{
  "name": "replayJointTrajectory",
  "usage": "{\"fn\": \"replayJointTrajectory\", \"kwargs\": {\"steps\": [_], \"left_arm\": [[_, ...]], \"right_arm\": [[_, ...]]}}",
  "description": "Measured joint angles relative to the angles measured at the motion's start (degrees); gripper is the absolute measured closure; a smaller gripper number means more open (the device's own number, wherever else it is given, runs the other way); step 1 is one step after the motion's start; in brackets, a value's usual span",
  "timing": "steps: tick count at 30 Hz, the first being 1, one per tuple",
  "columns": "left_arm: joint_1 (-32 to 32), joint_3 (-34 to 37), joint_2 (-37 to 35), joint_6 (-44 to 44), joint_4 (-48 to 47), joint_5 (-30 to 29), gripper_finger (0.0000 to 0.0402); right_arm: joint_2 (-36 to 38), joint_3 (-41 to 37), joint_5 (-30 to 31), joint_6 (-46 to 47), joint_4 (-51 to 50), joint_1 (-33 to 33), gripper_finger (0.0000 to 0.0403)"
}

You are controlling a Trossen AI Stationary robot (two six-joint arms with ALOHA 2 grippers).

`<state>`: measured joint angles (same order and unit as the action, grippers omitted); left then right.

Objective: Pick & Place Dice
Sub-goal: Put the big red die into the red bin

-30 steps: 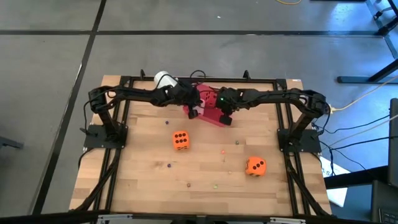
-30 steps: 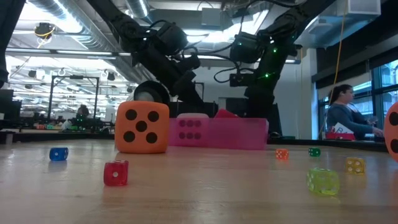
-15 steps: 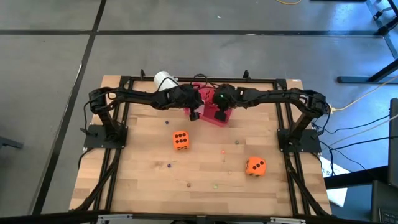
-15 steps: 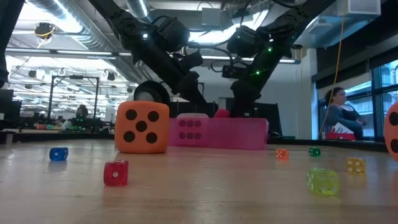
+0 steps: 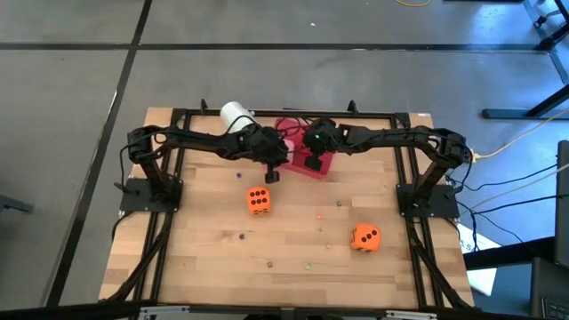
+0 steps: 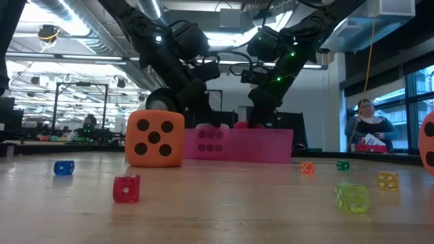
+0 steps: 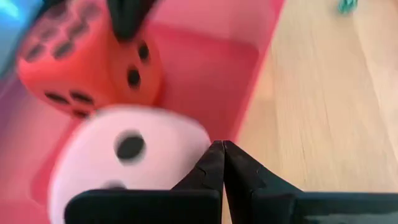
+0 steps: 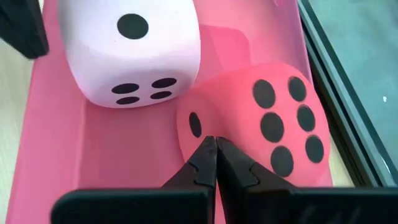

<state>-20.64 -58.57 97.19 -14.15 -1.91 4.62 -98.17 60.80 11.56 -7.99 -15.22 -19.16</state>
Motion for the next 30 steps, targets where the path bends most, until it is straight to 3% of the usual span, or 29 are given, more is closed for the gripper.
{"fn": "replayJointTrajectory", "kwargs": {"steps": [12, 22, 30], "left_arm": [[0.02, -0.12, -0.78, -0.02, -4.33, -4.25, 0.0398], [-0.07, 0.07, -4.63, 0.04, -9.94, -11.37, 0.0398], [0.85, 0.07, -4.63, -0.59, -2.18, -10.1, 0.0398]], "right_arm": [[0.0, 0.0, 0.02, 0.0, 0.02, -0.02, 0.0397], [0.0, 0.01, 0.02, 0.0, -0.01, -0.02, 0.0397], [0.0, 0.02, -0.06, 0.06, 0.04, -0.02, 0.0397]]}}
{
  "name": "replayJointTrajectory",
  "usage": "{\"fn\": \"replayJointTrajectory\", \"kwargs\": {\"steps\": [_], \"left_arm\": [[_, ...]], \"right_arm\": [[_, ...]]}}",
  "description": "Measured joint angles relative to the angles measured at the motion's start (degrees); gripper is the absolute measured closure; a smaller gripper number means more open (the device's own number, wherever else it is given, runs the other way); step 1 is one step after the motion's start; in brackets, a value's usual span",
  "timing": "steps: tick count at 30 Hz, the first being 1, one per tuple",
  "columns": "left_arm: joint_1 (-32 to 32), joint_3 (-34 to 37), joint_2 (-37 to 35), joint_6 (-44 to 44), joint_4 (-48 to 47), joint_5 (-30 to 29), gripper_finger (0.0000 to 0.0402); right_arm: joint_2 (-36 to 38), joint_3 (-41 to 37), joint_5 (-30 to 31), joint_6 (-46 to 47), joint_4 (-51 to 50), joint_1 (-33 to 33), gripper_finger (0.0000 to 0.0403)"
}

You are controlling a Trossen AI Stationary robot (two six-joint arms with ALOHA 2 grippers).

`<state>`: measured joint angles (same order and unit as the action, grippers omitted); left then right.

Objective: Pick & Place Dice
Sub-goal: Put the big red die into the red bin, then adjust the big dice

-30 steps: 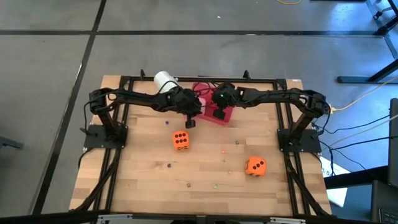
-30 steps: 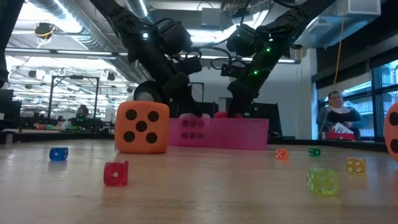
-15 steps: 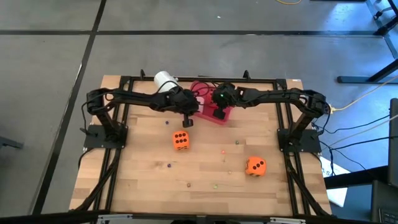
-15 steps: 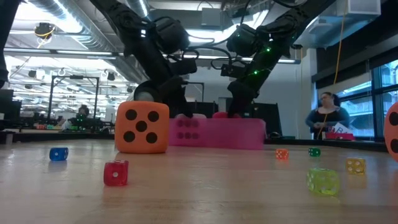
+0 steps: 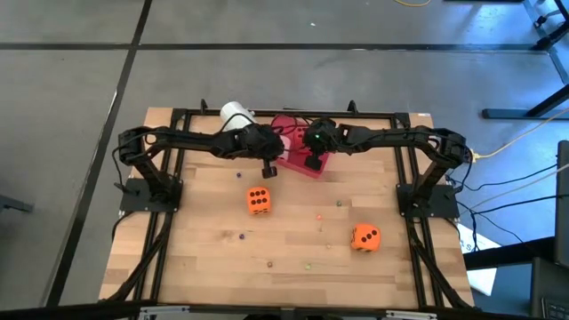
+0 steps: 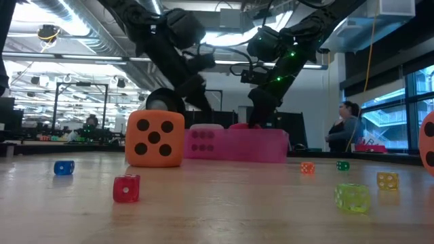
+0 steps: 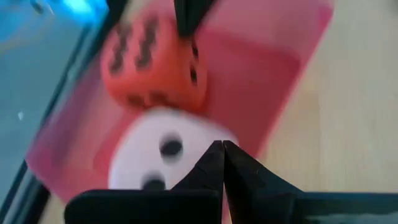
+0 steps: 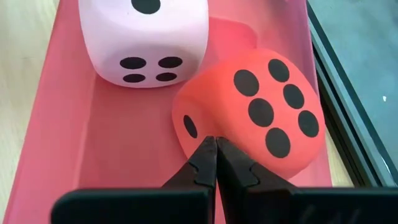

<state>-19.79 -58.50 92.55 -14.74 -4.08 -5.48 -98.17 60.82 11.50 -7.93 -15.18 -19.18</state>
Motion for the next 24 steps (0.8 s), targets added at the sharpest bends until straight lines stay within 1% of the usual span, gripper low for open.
{"fn": "replayJointTrajectory", "kwargs": {"steps": [4, 9, 15, 19, 24], "left_arm": [[0.61, 0.0, -0.02, -1.45, 6.55, -0.06, 0.0398], [-0.48, -0.02, 0.17, -3.91, 10.19, -3.19, 0.0398], [-2.59, 0.0, 0.61, -3.18, 6.49, -0.64, 0.0398], [-2.82, -0.02, 0.57, -2.56, 4.11, -0.48, 0.0398], [-2.82, -0.02, 0.57, -1.85, 0.58, -0.38, 0.0398]], "right_arm": [[0.0, 0.0, -0.4, 1.36, 0.02, 0.0, 0.0397], [0.0, 0.0, -0.42, 1.87, 0.29, 0.0, 0.0397], [-0.02, 0.0, -0.56, 4.44, 4.21, 0.0, 0.0397], [-0.02, 0.0, -0.54, 4.43, 6.72, 0.0, 0.0397], [-0.02, 0.0, -0.5, 4.1, 6.86, -0.02, 0.0397]]}}
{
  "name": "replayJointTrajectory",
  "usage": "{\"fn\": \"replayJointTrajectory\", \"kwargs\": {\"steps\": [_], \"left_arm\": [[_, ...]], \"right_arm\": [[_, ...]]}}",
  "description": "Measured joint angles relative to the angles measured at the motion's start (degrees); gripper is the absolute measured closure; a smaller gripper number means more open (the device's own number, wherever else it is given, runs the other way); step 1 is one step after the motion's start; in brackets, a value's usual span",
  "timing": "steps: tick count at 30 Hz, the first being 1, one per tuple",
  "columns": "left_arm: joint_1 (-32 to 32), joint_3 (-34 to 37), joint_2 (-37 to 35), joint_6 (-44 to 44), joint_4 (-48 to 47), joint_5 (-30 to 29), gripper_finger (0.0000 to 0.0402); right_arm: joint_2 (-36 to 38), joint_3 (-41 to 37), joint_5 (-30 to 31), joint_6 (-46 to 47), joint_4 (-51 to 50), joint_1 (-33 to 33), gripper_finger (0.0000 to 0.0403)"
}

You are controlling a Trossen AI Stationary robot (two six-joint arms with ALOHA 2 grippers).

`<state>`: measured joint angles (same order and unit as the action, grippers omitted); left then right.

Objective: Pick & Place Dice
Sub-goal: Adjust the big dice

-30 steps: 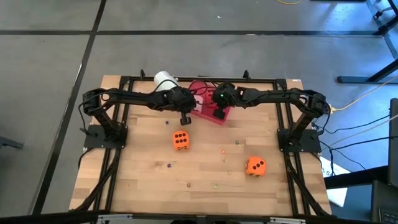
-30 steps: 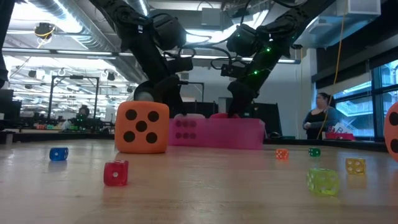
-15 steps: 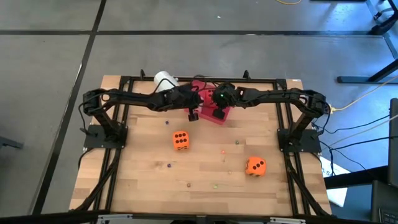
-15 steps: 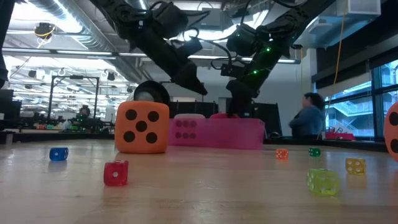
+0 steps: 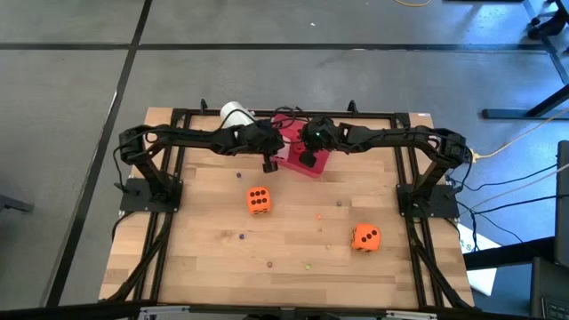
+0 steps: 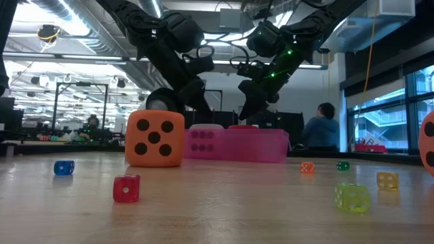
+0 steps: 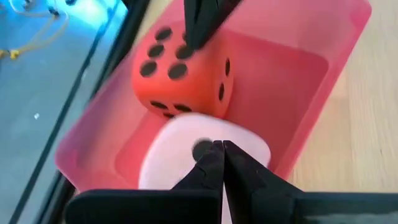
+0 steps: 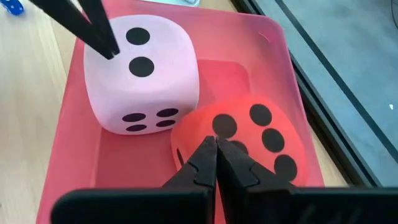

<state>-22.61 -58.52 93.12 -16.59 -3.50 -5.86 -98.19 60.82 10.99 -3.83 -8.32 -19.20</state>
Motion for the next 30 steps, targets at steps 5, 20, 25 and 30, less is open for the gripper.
{"fn": "replayJointTrajectory", "kwargs": {"steps": [5, 20, 25, 30], "left_arm": [[0.03, 0.0, 0.26, 1.85, -1.92, 0.97, 0.0398], [1.97, -0.13, -0.44, -0.66, -8.47, -1.55, 0.0398], [2.42, -0.07, -1.4, -1.03, -10.23, -5.58, 0.0398], [2.38, -0.05, -1.53, -0.4, -10.41, -5.8, 0.0398]], "right_arm": [[0.0, 0.0, 0.12, -0.03, -0.02, 0.0, 0.0397], [0.0, 0.0, 0.12, -0.08, -1.45, 0.0, 0.0397], [0.0, 0.0, 0.12, -0.03, -4.14, 0.02, 0.0397], [0.0, 0.0, 3.2, -0.14, -4.63, 1.54, 0.0397]]}}
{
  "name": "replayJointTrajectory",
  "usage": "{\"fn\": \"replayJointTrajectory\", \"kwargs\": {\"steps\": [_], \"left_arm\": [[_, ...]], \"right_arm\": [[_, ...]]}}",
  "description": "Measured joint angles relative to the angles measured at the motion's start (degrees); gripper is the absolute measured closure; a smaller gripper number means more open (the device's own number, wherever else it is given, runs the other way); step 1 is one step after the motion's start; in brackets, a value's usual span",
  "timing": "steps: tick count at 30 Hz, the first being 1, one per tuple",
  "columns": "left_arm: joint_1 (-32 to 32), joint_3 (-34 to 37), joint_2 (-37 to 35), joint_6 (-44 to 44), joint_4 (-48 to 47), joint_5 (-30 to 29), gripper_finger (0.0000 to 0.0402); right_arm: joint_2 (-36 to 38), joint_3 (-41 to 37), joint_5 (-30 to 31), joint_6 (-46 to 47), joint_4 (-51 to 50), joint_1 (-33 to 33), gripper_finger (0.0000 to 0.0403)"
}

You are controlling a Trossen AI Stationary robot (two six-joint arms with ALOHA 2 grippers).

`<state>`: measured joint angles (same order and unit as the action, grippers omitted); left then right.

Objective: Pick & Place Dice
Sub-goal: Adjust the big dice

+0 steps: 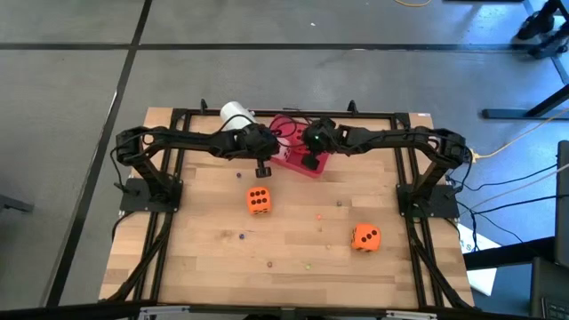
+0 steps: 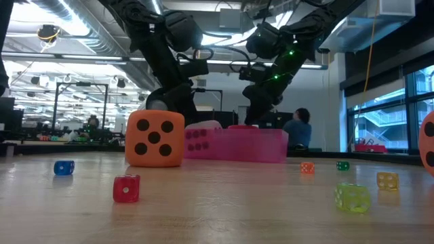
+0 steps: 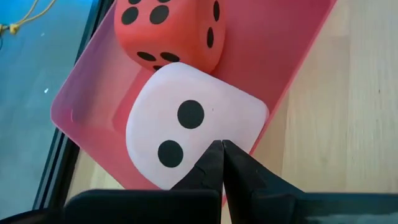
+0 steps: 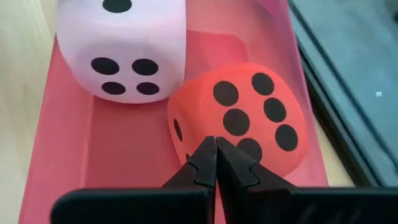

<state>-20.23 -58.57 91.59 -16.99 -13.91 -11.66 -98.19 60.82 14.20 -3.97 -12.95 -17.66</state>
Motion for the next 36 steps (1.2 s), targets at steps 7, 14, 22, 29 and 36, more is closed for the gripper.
{"fn": "replayJointTrajectory", "kwargs": {"steps": [7, 14, 22, 29, 36], "left_arm": [[-0.02, 0.03, 0.0, -0.64, 0.44, 1.07, 0.0398], [-0.02, 0.03, 0.0, -0.79, 0.72, 1.14, 0.0398], [-0.02, 0.04, 0.0, -0.77, 0.76, 1.27, 0.0398], [-0.02, 0.05, 0.0, -0.77, 0.83, 1.37, 0.0398], [-0.02, 0.05, 0.0, -0.72, 0.83, 2.51, 0.0398]], "right_arm": [[0.28, 0.02, -5.62, -0.92, -2.06, 1.8, 0.0397], [0.19, 0.02, -7.65, -2.05, -0.64, 0.58, 0.0397], [-3.72, 0.06, -13.81, -2.54, 3.08, -2.17, 0.0397], [-5.29, 0.04, -13.28, -5.53, 6.15, -2.06, 0.0397], [-5.62, 0.04, -7.67, -5.67, 12.36, -3.52, 0.0397]]}}
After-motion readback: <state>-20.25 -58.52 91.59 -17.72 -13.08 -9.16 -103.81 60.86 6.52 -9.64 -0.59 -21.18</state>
